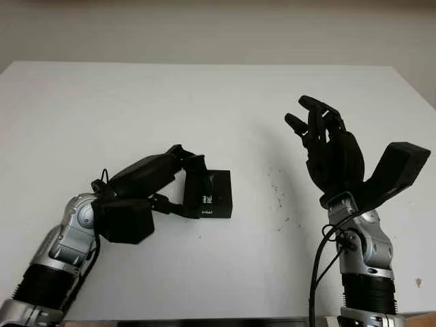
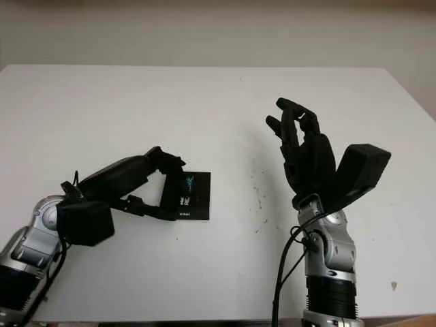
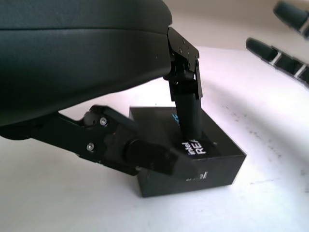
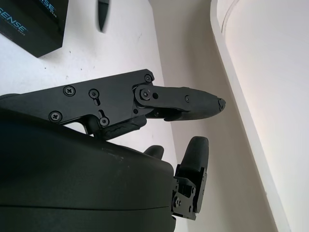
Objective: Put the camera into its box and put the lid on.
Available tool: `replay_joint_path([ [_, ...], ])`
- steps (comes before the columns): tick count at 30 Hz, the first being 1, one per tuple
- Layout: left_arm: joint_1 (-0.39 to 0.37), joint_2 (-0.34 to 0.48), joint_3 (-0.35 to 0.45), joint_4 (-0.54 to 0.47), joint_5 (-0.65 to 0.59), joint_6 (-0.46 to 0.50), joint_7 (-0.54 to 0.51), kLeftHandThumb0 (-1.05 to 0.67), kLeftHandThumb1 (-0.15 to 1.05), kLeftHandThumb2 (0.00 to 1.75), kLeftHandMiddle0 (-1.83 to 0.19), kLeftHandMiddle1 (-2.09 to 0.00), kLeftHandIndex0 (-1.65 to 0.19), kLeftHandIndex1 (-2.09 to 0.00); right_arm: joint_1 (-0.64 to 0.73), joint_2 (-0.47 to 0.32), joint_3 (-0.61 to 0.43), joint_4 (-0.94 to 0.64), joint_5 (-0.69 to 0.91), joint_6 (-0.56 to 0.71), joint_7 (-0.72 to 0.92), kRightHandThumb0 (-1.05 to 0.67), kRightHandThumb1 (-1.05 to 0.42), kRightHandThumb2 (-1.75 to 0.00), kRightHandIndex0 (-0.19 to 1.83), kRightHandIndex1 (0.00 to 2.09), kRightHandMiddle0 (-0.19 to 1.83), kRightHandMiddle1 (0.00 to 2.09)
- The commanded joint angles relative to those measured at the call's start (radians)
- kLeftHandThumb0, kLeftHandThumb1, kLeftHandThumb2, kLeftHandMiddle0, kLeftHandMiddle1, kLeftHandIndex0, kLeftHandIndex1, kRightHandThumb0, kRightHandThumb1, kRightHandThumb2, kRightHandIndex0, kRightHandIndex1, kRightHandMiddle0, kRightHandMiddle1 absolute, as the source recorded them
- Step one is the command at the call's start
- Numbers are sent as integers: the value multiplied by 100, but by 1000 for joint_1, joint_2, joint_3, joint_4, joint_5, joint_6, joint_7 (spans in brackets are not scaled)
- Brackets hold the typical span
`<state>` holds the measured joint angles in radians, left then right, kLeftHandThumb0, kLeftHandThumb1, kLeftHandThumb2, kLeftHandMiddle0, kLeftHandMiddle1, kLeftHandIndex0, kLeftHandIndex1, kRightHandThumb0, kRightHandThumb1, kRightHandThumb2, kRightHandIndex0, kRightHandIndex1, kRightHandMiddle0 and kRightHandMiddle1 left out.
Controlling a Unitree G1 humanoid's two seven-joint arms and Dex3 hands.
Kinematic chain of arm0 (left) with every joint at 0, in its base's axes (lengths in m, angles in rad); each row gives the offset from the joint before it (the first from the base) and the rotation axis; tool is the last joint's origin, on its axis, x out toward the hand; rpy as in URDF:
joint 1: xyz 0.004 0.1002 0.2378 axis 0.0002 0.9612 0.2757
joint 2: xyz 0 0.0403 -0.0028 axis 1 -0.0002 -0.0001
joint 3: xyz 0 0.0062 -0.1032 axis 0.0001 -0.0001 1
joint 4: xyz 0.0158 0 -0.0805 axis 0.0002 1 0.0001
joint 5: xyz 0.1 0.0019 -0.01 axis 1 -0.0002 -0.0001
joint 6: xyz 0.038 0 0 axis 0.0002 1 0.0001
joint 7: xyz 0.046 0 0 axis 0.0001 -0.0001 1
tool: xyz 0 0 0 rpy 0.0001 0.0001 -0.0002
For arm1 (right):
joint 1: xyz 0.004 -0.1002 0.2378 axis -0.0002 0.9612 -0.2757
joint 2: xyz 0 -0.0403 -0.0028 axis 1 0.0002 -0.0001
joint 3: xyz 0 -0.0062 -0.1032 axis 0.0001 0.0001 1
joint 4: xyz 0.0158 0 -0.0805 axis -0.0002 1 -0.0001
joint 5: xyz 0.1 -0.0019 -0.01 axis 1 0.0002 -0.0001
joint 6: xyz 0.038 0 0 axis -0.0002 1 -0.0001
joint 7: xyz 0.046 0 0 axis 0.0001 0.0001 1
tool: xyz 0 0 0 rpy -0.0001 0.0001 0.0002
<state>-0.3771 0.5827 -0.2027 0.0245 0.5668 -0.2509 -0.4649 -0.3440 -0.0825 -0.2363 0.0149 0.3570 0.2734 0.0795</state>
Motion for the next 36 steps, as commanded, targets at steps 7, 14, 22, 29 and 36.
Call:
replay_joint_path([
  [7,39,46,-40,-14,116,58,-7,-84,105,49,19,0,10,-5,11,-9,0,-39,-4,13,-7,-61,-105,-41,-8,99,-15,140],
  [14,46,19,-8,-1,-6,80,-38,-85,105,50,19,0,11,-5,15,-12,-1,-38,6,17,10,-62,-105,-39,-10,101,-16,143],
  [22,78,-103,142,-3,-394,106,-11,-82,105,48,18,-1,12,-5,33,-10,37,-50,-44,-18,15,-61,-105,-40,-14,102,-19,146],
  [29,39,-263,289,30,-692,148,88,-76,105,46,19,0,19,0,51,-11,135,-52,-174,-119,33,-61,-105,-35,-18,96,-19,136],
  [36,40,-354,379,69,-838,220,174,-75,105,51,19,0,19,0,39,-14,204,-61,-266,-132,34,-58,-105,-38,-13,72,-19,94],
])
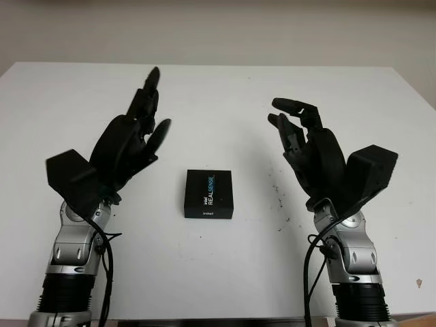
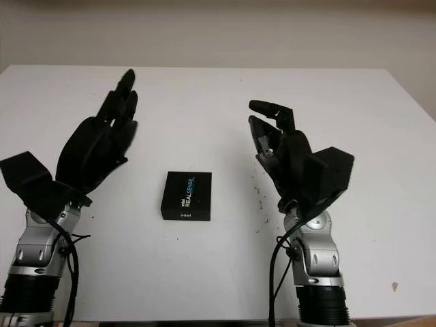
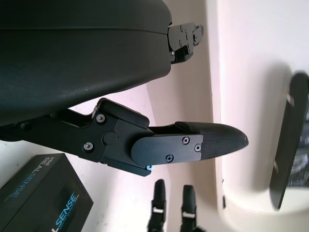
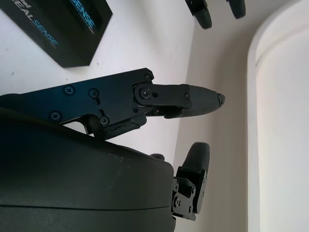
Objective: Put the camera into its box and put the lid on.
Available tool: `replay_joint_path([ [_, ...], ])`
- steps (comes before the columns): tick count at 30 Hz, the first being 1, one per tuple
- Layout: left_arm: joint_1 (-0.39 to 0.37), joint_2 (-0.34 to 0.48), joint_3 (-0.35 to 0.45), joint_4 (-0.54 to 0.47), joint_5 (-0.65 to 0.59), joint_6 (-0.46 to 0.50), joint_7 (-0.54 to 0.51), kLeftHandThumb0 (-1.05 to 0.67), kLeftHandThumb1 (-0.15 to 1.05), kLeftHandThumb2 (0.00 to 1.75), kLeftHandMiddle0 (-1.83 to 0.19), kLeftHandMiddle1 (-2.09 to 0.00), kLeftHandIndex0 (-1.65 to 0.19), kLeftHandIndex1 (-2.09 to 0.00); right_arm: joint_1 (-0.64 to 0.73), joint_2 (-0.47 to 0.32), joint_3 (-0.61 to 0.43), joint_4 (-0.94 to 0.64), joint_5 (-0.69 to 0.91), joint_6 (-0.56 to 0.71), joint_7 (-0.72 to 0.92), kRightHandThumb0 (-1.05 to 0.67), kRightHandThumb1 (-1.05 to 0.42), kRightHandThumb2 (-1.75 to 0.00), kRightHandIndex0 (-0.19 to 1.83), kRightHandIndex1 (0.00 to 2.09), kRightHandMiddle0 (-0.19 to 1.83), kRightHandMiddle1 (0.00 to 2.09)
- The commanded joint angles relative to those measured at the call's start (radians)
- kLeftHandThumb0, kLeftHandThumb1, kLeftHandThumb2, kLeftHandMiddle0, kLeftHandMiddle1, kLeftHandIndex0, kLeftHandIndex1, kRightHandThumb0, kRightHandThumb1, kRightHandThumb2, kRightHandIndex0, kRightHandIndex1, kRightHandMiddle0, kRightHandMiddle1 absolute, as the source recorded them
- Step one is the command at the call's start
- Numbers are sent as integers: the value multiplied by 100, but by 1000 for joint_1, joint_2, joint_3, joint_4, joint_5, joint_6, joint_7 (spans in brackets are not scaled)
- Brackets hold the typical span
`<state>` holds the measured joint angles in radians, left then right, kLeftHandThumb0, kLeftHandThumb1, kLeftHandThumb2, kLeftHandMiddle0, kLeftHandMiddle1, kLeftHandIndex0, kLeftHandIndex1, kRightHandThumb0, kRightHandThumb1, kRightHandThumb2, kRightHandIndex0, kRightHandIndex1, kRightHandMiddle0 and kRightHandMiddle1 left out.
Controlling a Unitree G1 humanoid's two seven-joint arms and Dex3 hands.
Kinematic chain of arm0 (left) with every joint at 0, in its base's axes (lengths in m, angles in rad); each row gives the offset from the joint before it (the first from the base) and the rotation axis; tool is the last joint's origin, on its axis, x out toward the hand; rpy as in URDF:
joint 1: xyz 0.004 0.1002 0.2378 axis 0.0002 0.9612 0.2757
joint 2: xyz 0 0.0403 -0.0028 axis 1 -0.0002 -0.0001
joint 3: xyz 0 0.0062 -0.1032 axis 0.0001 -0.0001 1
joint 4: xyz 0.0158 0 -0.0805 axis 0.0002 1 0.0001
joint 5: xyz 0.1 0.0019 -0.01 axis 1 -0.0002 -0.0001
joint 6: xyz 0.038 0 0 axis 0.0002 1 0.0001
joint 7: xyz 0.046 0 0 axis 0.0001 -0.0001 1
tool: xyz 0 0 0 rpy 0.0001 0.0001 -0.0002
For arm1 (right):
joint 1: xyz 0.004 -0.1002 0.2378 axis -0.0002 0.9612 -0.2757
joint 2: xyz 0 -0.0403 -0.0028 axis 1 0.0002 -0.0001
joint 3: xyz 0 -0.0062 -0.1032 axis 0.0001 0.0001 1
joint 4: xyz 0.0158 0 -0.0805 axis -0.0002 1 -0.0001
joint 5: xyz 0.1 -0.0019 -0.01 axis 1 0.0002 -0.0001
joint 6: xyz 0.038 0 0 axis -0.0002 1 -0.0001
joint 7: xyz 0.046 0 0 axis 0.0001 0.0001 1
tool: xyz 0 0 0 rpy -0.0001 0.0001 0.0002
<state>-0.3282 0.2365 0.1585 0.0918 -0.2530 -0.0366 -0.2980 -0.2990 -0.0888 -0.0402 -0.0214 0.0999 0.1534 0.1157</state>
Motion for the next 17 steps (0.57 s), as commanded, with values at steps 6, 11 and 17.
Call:
replay_joint_path([
  [6,11,-50,69,48,-64,-14,42,-75,105,56,19,0,19,0,-30,-5,29,-11,-7,9,33,-65,-105,-52,-18,25,-17,27],
  [11,50,-57,70,53,-54,-21,49,-73,105,58,19,0,19,0,-35,10,30,-12,-6,30,20,-69,-105,-57,-19,5,-19,8],
  [17,96,-86,57,21,-50,-4,84,-72,105,57,19,0,19,0,-34,25,28,-15,1,28,12,-69,-105,-58,-19,3,-19,6],
])
